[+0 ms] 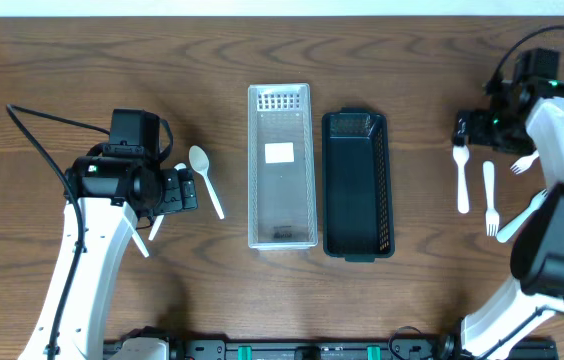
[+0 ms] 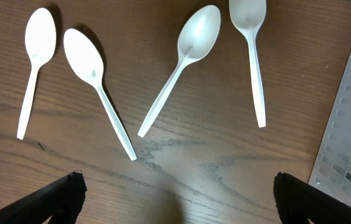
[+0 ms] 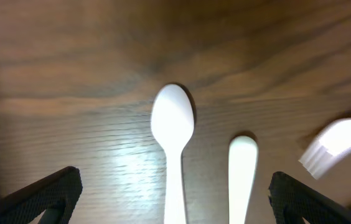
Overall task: Pack container
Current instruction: 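Move the right gripper over the white spoon and grasp it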
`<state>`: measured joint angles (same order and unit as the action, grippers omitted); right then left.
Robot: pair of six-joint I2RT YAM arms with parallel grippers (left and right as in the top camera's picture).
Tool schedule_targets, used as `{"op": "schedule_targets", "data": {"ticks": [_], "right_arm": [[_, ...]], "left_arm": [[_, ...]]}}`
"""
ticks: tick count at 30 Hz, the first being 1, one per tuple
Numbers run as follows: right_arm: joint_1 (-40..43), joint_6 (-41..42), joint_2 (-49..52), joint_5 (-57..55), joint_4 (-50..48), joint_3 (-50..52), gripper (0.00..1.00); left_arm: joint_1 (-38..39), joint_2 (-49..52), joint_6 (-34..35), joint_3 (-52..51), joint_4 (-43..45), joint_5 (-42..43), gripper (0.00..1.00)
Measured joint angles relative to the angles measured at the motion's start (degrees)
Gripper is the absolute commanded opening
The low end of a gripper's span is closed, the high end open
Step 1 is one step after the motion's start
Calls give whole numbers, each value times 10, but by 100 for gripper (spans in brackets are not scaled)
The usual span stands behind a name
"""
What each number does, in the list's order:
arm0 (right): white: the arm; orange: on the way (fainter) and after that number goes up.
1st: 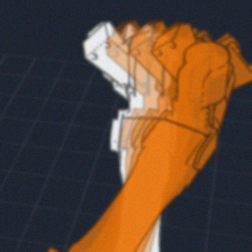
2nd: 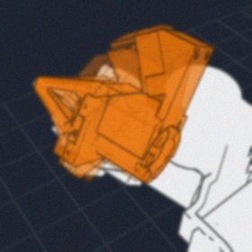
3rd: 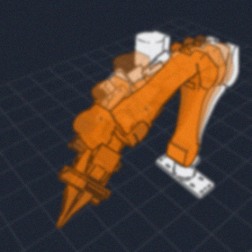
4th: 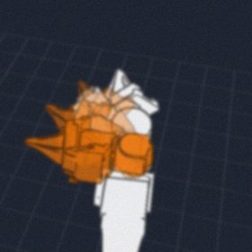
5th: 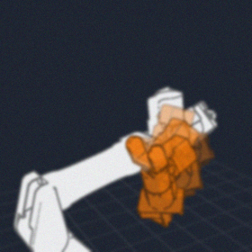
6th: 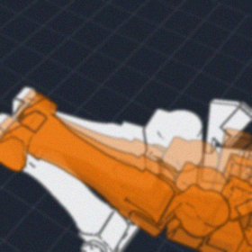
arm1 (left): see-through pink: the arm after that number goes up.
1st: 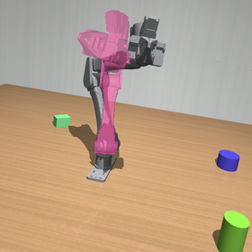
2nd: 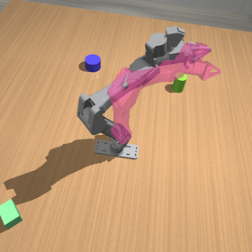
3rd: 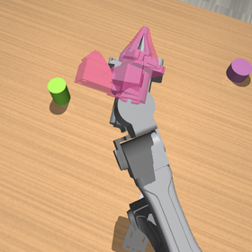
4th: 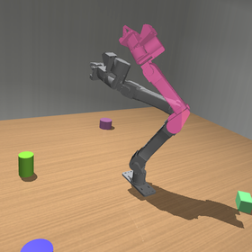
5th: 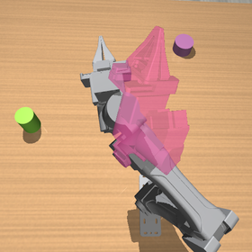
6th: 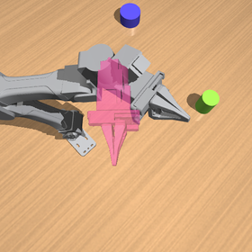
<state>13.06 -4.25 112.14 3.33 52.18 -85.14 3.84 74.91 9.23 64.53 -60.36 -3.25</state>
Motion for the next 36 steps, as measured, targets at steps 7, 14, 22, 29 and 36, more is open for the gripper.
{"op": "schedule_targets", "data": {"ticks": [7, 14, 22, 29, 36], "right_arm": [[-8, -27, 80, -21, -29, 0, 99], [-14, -34, 94, -28, -60, 0, 99], [-20, -38, 94, -29, -66, 0, 99], [-21, -41, 94, -29, -59, 0, 79], [-21, -41, 94, -29, -55, 0, 60]], "left_arm": [[0, 0, 0, 0, 2, 0, 98], [0, 0, 10, 0, 9, -2, 98], [0, 0, 13, 0, 18, -2, 98], [0, 0, 13, 0, 18, -2, 98], [0, 0, 13, 0, 18, -2, 98]]}}
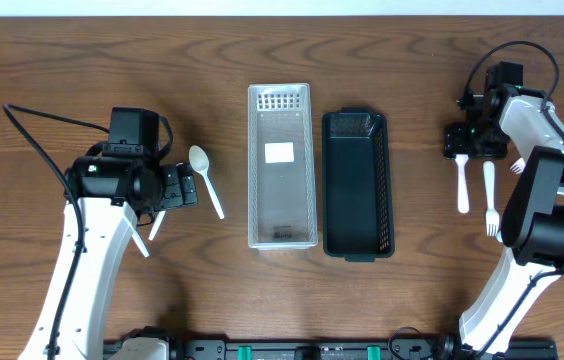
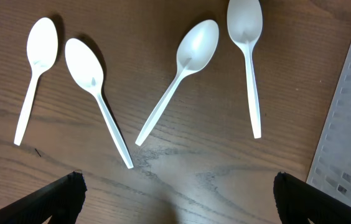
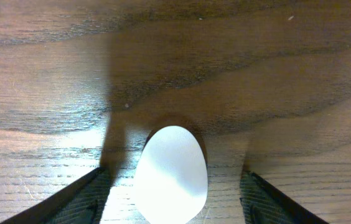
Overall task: Pack container
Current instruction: 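Move the right gripper over the white spoon and grasp it, then carry the spoon with the right gripper into the black basket and release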
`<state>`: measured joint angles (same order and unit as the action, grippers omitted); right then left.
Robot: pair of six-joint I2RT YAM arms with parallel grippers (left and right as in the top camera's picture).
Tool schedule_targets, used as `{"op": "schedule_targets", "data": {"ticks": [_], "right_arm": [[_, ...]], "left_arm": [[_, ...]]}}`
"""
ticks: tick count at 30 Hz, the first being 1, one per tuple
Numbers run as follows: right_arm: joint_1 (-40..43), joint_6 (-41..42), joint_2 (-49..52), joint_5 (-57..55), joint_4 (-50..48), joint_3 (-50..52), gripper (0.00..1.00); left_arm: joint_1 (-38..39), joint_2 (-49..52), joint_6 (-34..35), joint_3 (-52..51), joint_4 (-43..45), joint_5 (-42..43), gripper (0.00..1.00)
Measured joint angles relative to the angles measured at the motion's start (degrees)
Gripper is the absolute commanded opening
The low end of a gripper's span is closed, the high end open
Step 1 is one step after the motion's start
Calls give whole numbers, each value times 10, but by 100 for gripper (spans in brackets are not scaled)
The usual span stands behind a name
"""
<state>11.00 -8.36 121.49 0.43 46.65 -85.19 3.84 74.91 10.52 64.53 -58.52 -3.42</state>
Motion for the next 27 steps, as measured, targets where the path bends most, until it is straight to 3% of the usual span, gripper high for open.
{"op": "schedule_targets", "data": {"ticks": [7, 9, 17, 21, 24, 27], "right_arm": [[0, 0, 0, 0, 0, 0, 50], [0, -2, 0, 0, 0, 0, 40], [0, 0, 0, 0, 0, 0, 38], [0, -1, 0, 0, 0, 0, 32], [0, -2, 0, 0, 0, 0, 21], [0, 2, 0, 0, 8, -2, 19]], "left_arm": [[0, 0, 0, 0, 0, 0, 98], [0, 0, 0, 0, 0, 0, 98], [0, 0, 0, 0, 0, 0, 98], [0, 0, 0, 0, 0, 0, 98], [0, 0, 0, 0, 0, 0, 98], [0, 0, 0, 0, 0, 0, 98]]}}
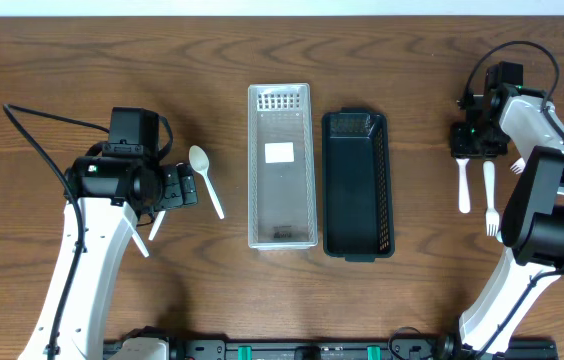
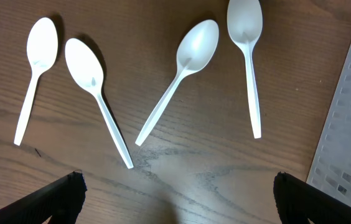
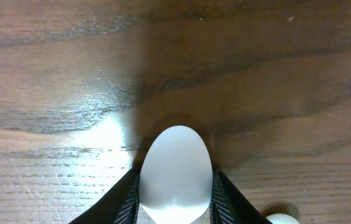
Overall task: Pack container
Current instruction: 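Carry the spoon with the right gripper into the black basket and release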
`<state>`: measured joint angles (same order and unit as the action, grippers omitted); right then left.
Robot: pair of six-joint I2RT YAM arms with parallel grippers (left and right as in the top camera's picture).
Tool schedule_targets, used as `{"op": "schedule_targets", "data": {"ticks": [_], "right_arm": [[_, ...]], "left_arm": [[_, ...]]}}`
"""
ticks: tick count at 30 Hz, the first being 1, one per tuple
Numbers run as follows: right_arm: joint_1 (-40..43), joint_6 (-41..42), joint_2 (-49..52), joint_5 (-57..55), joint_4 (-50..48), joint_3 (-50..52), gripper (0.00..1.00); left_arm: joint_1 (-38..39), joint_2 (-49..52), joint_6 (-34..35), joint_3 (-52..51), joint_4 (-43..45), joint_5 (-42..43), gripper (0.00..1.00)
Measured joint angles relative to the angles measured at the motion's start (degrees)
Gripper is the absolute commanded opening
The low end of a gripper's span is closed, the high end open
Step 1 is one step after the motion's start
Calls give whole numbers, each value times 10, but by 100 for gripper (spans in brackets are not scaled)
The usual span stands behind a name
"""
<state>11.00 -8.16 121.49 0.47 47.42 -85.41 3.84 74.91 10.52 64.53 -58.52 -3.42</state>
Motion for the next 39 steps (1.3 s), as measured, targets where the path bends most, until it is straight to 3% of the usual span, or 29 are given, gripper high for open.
{"op": "schedule_targets", "data": {"ticks": [9, 11, 19, 27, 34, 36, 39], "right_arm": [[-30, 43, -40, 10, 91, -82, 17], [-55, 65, -79, 13, 104, -103, 21], [-192, 195, -227, 25, 119, -141, 20], [-292, 266, -183, 20, 127, -87, 20], [-315, 279, -108, 19, 112, -18, 23], [-315, 281, -98, 18, 110, -13, 33], [-315, 287, -96, 16, 103, -12, 84]], "left_arm": [[0, 0, 0, 0, 0, 0, 98], [0, 0, 0, 0, 0, 0, 98], [0, 0, 0, 0, 0, 0, 98], [0, 0, 0, 0, 0, 0, 98], [0, 0, 0, 0, 0, 0, 98], [0, 0, 0, 0, 0, 0, 98], [0, 0, 0, 0, 0, 0, 98]]}}
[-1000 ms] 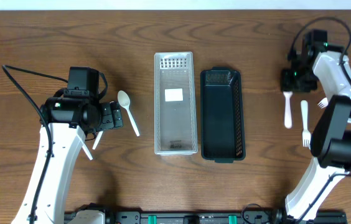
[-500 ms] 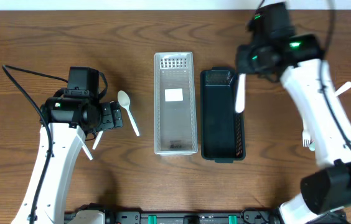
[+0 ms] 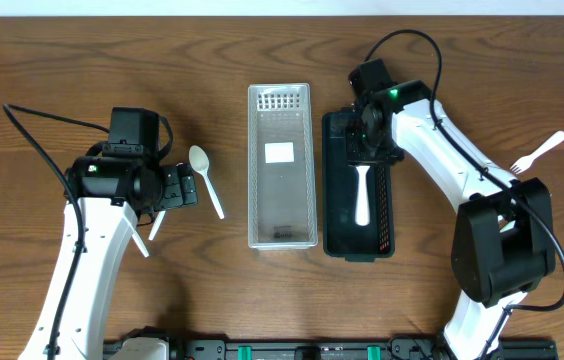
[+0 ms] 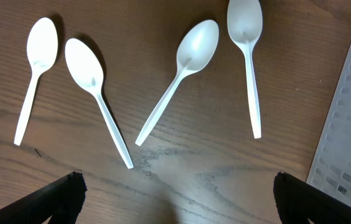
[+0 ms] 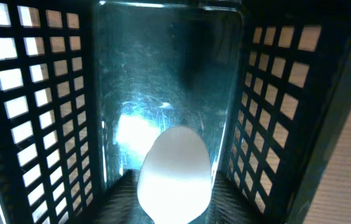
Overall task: Pack container
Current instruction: 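Carry the spoon with the right gripper into the black basket and release, then move the right gripper back to the white forks and grasp one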
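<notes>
My right gripper (image 3: 367, 140) is shut on a white plastic utensil (image 3: 362, 197), which lies lengthwise inside the black basket (image 3: 328, 205). In the right wrist view the utensil's rounded end (image 5: 174, 174) sits between the gripper (image 5: 174, 194) fingers, with the basket's lattice walls (image 5: 32, 93) on both sides. My left gripper (image 4: 175, 200) is open above bare wood, just short of several white spoons (image 4: 178, 81). Overhead, the left gripper (image 3: 184, 188) is beside one spoon (image 3: 205, 180). The clear container (image 3: 282, 165) stands left of the basket.
A white fork (image 3: 540, 152) lies at the far right of the table. The clear container's perforated wall (image 4: 350, 124) shows at the right edge of the left wrist view. The right arm (image 3: 462, 160) stretches across the table's right side and hides part of it.
My right gripper, still shut on the white utensil, has moved from the table's right side to the far end of the black basket. The left arm and the spoons are unchanged.
My right gripper was open above the utensils on the right. Then its fingers stood on either side of one rounded end, then shut on it. Now that utensil is inside the black basket. My left gripper stayed open over the spoons.
</notes>
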`<state>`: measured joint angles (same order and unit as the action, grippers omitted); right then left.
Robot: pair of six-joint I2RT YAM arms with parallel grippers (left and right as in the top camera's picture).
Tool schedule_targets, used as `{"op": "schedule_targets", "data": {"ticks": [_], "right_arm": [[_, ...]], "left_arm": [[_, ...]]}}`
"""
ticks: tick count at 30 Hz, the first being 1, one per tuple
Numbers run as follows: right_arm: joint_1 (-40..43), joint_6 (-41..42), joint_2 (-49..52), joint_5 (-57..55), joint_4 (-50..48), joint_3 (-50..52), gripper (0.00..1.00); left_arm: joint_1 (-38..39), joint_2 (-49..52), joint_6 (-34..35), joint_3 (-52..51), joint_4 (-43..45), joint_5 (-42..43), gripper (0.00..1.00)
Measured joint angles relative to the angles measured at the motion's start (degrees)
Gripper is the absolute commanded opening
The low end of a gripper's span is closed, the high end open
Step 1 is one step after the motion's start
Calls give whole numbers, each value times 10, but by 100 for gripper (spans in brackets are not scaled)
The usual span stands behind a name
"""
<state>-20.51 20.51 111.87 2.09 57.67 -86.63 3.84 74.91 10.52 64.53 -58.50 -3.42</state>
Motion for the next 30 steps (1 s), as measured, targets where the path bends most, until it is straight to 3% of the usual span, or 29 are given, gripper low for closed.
{"op": "schedule_targets", "data": {"ticks": [4, 12, 21, 25, 30], "right_arm": [[0, -14, 0, 1, 7, -8, 99], [45, -34, -48, -14, 59, -104, 99], [299, -46, -189, -42, 149, -139, 99], [374, -70, -189, -44, 154, -89, 99], [432, -102, -184, -42, 91, 45, 99]], "left_arm": [[0, 0, 0, 0, 0, 0, 98], [0, 0, 0, 0, 0, 0, 98], [0, 0, 0, 0, 0, 0, 98], [0, 0, 0, 0, 1, 0, 98], [0, 0, 0, 0, 5, 0, 98]]}}
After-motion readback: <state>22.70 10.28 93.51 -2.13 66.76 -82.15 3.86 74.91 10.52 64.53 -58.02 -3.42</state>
